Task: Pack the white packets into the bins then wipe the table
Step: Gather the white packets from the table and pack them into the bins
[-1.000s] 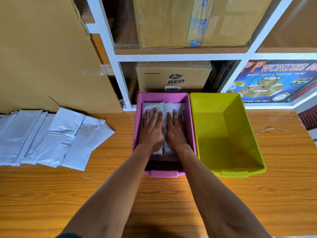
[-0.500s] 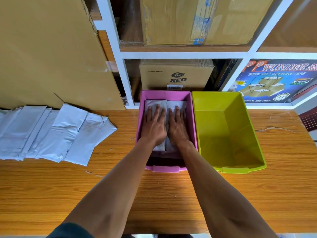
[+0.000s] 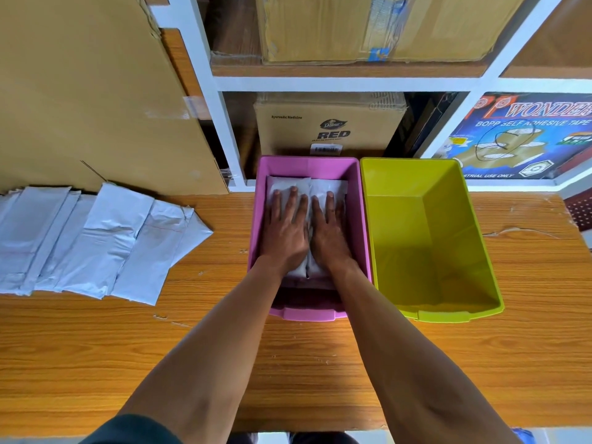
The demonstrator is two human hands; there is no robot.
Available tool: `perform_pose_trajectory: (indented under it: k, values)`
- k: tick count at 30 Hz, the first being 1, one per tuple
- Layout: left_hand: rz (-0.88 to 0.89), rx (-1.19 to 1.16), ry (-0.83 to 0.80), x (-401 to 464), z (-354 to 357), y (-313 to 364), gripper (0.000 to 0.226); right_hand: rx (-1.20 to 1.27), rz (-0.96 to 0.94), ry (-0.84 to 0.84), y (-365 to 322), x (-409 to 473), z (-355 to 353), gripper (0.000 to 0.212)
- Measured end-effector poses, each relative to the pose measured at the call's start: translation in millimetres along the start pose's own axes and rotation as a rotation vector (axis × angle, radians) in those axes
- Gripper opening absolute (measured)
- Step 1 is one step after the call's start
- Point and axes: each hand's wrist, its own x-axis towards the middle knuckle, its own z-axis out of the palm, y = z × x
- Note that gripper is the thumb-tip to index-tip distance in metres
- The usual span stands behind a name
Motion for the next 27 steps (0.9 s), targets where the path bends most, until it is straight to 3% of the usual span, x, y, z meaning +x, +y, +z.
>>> perform_pose_trajectory:
  k: [7, 13, 17, 21, 27]
  values:
    - [-0.017, -0.008, -0.048, 0, -2, 1, 0.067, 0.030, 0.047, -0.017, -5, -3, -5, 0.071]
    - [-0.074, -0.103, -0.187, 4, -33, 10, 0.068, -0.021, 0.036, -0.018, -14, -5, -21, 0.076]
    - [-0.031, -0.211, 0.039, -1, -68, 14, 0.063, 0.022, -0.001, 0.101, -32, -9, -44, 0.076]
    - [-0.006, -0.422, 0.278, -9, -117, 9, 0.054, 0.083, 0.052, 0.260, -69, -12, -74, 0.054]
    - [-0.064, -0.431, 0.398, -48, -156, -46, 0.044, 0.095, -0.049, 0.467, -130, -20, -83, 0.032]
